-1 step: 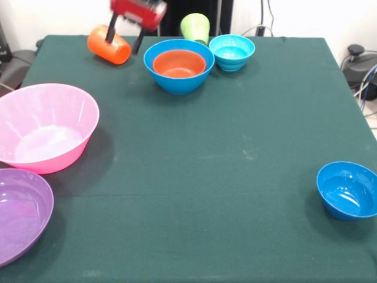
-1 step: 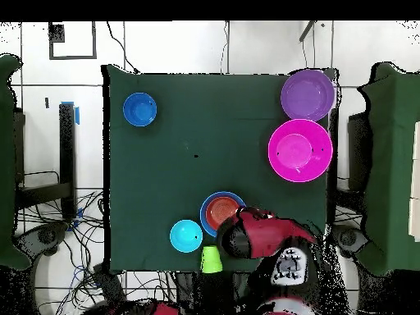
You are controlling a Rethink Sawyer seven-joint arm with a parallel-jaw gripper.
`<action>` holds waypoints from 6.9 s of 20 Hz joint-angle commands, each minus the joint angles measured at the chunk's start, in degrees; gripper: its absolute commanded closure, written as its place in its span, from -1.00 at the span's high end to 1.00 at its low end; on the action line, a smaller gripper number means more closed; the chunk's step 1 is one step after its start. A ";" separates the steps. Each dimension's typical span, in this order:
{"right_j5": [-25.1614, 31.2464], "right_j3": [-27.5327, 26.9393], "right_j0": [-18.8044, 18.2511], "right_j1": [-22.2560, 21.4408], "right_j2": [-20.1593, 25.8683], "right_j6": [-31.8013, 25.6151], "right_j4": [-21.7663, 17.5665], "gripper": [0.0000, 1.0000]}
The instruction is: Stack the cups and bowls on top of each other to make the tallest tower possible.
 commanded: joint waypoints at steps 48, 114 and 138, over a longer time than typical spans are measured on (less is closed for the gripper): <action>25.99 2.54 -29.83 -7.95 41.72 -17.48 -10.64 1.00; 43.32 -11.51 -48.94 -0.08 59.42 -47.03 -14.71 1.00; 34.35 -7.66 -52.55 -1.35 58.00 -42.40 -18.10 1.00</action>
